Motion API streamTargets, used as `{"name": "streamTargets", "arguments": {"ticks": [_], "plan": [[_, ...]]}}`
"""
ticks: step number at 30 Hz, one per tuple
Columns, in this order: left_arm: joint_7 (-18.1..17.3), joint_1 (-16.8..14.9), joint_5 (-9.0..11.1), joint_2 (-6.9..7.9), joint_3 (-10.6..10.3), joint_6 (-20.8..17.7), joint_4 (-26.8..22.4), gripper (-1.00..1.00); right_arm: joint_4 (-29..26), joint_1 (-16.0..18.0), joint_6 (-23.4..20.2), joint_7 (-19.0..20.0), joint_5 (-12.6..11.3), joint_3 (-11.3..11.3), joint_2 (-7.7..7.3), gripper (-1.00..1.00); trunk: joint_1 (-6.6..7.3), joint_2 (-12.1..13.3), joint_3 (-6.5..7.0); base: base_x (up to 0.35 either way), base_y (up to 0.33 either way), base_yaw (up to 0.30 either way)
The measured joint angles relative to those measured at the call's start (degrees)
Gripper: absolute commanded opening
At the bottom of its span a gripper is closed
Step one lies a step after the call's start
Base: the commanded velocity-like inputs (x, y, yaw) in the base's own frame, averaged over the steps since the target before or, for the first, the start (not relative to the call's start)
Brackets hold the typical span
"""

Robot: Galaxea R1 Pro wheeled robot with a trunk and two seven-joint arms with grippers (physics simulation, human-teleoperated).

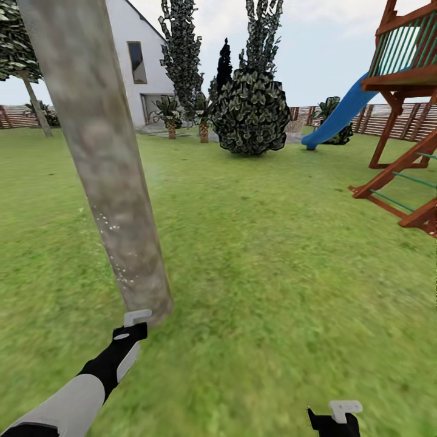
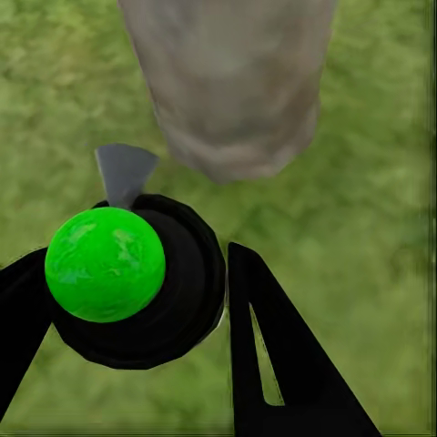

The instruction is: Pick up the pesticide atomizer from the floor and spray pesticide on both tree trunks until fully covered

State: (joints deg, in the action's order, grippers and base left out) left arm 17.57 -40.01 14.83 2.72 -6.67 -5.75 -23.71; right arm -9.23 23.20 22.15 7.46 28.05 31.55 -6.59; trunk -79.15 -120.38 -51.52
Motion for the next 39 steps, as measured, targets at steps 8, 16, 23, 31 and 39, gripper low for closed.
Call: {"name": "streamTargets", "arguments": {"ticks": [8,16,23,31,39], "plan": [[0.09,-0.02,-0.03,0.09,0.05,-0.09,0.07,-1.00,-0.02,0.00,0.00,0.09,-0.02,0.00,0.17,1.00,0.00,0.00,0.00,0.000,-0.273,0.183],[0.28,-0.04,-0.05,0.32,0.88,-0.13,0.03,-1.00,0.00,0.01,0.00,0.09,-0.02,0.00,0.17,1.00,0.00,0.00,0.00,0.000,-0.272,0.278],[0.27,-0.03,-0.03,0.43,1.04,-0.15,-0.01,-1.00,0.00,0.01,0.00,0.09,0.00,0.00,0.17,1.00,0.00,0.00,0.00,0.040,-0.272,0.278],[0.26,-0.02,-0.02,0.46,1.12,-0.18,0.00,-1.00,0.00,0.02,0.00,0.09,0.00,0.00,0.17,1.00,0.00,0.00,0.00,0.190,-0.232,0.145],[0.27,-0.05,-0.03,0.28,1.14,-0.12,-0.01,-1.00,0.00,0.00,0.00,0.09,0.03,-0.02,0.17,1.00,0.00,0.00,0.00,0.175,-0.227,0.119]]}}
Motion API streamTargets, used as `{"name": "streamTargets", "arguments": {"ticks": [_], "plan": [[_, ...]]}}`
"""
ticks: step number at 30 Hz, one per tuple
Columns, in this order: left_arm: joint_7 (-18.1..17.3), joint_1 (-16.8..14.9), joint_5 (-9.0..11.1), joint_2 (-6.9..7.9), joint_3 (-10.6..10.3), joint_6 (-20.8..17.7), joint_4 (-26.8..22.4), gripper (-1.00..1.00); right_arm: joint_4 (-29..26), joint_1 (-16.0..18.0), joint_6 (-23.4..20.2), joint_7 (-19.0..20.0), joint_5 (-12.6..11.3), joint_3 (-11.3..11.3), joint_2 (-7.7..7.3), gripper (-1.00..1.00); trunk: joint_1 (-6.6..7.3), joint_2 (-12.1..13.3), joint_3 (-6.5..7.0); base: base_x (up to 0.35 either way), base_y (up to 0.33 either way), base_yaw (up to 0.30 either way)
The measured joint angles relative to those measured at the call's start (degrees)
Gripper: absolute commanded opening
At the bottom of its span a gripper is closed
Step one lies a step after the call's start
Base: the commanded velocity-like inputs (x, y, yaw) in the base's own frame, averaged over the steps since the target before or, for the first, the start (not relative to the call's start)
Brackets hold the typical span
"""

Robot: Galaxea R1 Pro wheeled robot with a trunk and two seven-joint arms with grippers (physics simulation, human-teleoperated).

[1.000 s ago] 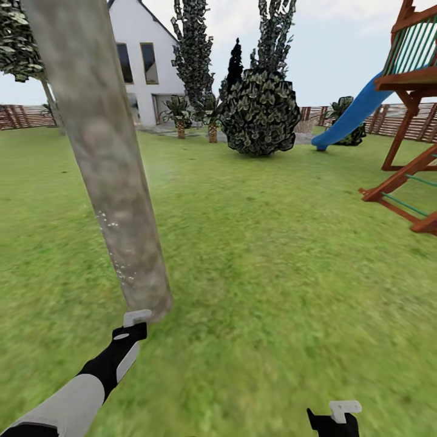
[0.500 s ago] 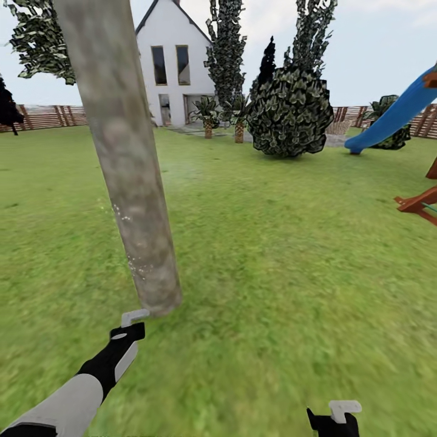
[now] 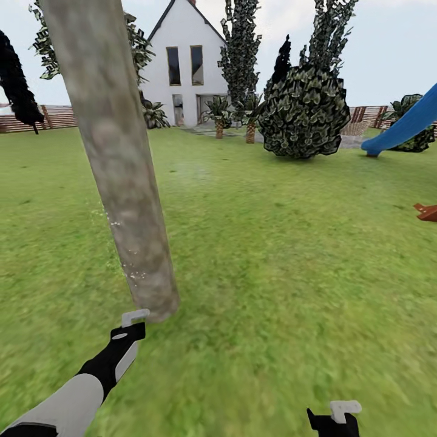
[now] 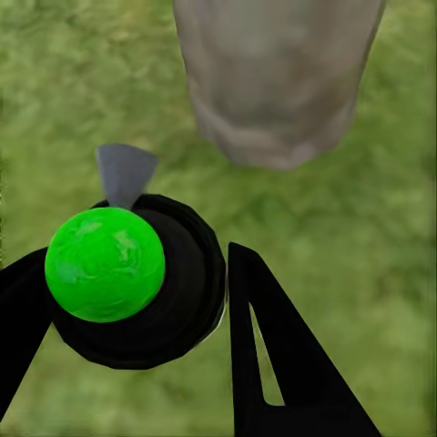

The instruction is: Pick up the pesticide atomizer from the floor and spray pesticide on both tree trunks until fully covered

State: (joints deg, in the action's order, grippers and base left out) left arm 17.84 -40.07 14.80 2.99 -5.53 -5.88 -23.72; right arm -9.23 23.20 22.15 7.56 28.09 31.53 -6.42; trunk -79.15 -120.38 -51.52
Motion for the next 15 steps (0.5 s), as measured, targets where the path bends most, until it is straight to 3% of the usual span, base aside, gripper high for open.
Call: {"name": "streamTargets", "arguments": {"ticks": [15], "plan": [[0.00,0.06,0.05,-0.09,-0.03,0.07,0.01,-1.00,0.00,0.01,0.00,0.00,0.03,0.00,0.00,1.00,0.00,0.00,0.00,0.013,-0.256,0.277]]}}
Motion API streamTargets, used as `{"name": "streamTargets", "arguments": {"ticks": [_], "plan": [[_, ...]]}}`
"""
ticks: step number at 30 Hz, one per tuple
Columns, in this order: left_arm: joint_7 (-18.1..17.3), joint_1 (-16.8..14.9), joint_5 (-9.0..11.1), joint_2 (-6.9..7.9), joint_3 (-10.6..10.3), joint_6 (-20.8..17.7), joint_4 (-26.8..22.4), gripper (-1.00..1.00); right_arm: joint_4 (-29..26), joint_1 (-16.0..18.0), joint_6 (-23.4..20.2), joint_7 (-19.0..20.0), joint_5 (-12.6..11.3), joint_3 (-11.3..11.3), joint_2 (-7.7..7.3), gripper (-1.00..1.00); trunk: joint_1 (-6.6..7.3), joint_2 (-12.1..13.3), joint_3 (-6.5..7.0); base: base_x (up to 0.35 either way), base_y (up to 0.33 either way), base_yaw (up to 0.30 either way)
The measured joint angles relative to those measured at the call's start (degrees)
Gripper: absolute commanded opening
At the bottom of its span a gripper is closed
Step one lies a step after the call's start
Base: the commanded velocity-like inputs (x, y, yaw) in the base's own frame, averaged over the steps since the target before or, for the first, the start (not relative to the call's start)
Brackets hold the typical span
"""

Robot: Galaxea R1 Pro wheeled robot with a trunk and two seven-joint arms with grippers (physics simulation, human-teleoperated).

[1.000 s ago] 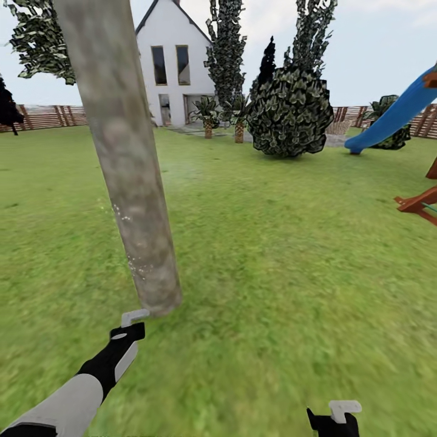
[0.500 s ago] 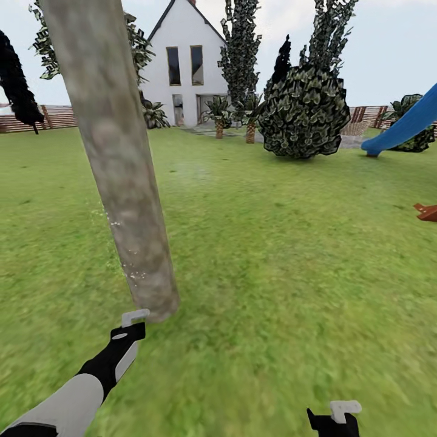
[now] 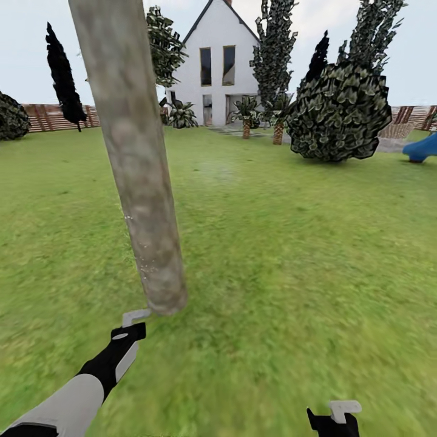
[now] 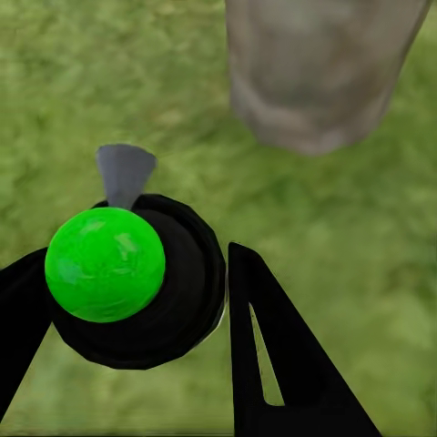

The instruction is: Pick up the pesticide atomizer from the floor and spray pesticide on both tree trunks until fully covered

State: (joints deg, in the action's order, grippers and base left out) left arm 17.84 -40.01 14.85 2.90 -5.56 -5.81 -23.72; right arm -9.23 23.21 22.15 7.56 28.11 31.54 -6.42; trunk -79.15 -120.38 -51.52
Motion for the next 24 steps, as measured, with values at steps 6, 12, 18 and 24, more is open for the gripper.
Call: {"name": "streamTargets", "arguments": {"ticks": [6,12,18,24], "plan": [[-0.23,-0.75,-0.49,-0.40,-0.52,-0.71,-2.35,-1.00,0.00,-0.01,0.00,0.00,-0.02,0.02,0.00,1.00,0.00,0.00,0.01,0.000,-0.007,0.063],[0.56,-1.22,-1.07,-4.73,-0.83,-8.04,-15.22,-1.00,0.01,0.00,0.00,-0.02,-0.04,0.02,0.00,1.00,0.01,0.00,0.01,0.000,0.000,0.000],[0.89,-1.18,-0.44,2.27,1.58,-14.20,-23.67,-1.00,0.03,-0.01,0.00,-0.03,0.01,0.01,0.00,1.00,0.00,0.00,0.00,0.000,0.000,0.000],[0.84,-0.94,-0.24,-0.25,-0.24,-21.36,-33.05,-1.00,0.02,-0.01,0.00,0.00,-0.01,0.02,0.00,1.00,0.00,0.00,0.00,0.000,0.000,0.000]]}}
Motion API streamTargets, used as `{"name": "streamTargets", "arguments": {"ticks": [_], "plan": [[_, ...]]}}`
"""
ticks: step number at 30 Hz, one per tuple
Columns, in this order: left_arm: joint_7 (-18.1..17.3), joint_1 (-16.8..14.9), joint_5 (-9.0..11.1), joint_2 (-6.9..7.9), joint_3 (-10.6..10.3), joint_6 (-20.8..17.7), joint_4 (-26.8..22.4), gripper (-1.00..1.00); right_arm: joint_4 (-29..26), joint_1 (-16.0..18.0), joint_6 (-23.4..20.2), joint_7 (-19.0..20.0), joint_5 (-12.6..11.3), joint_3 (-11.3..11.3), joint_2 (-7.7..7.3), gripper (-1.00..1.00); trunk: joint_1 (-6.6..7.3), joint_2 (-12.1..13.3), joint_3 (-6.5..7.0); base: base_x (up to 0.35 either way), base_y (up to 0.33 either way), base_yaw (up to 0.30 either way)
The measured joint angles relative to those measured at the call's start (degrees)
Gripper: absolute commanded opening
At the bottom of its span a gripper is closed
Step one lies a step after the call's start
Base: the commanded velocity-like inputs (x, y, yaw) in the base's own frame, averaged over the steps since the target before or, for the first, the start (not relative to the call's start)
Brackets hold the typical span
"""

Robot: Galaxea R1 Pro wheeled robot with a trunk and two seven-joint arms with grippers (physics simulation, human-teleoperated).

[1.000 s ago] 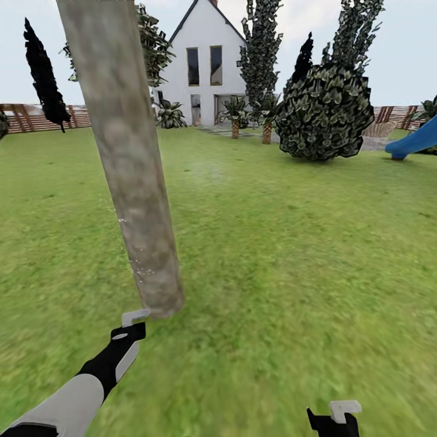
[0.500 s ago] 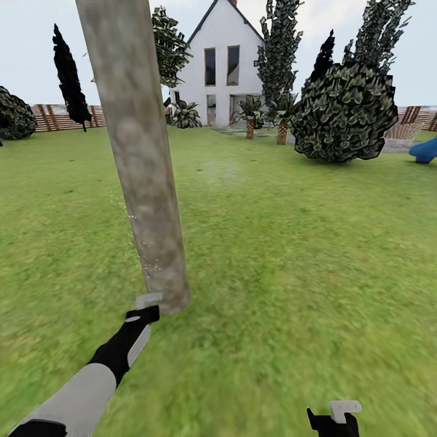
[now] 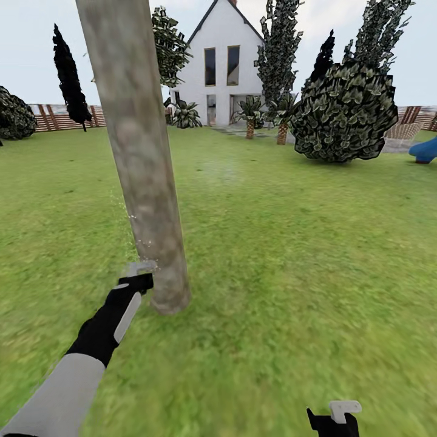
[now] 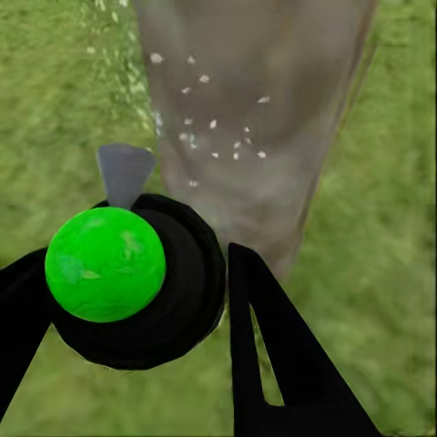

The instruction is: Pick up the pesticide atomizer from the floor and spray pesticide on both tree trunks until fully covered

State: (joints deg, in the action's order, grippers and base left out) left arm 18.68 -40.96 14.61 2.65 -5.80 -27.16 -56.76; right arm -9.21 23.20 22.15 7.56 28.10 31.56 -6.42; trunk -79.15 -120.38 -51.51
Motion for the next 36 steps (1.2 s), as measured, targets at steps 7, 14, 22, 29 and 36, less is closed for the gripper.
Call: {"name": "streamTargets", "arguments": {"ticks": [7,14,22,29,36], "plan": [[0.00,0.15,-1.33,1.97,2.65,-5.12,-5.48,-1.00,-0.02,0.00,0.00,-0.02,0.01,-0.02,0.00,1.00,0.00,0.00,0.00,0.000,0.000,0.000],[0.01,-0.06,-0.04,-0.57,2.49,-12.25,-15.11,-1.00,-0.02,0.00,0.00,-0.01,-0.02,0.00,0.00,1.00,0.00,0.00,0.00,0.000,0.000,0.000],[0.06,-1.52,-1.09,2.48,6.80,-16.65,-20.07,-1.00,0.00,0.01,0.00,0.00,0.02,-0.01,0.00,1.00,0.00,0.00,0.00,0.000,0.000,0.000],[0.12,-3.91,-0.24,-4.58,-0.12,-24.42,-23.67,-1.00,-0.02,0.00,0.00,0.00,-0.02,-0.01,0.00,1.00,0.00,0.00,0.00,0.000,0.000,0.000],[-0.54,-3.66,-0.14,-4.41,-1.28,-26.16,-23.53,-1.00,-0.02,0.00,0.00,0.00,-0.02,-0.01,0.00,1.00,0.00,0.00,0.00,0.045,0.000,0.000]]}}
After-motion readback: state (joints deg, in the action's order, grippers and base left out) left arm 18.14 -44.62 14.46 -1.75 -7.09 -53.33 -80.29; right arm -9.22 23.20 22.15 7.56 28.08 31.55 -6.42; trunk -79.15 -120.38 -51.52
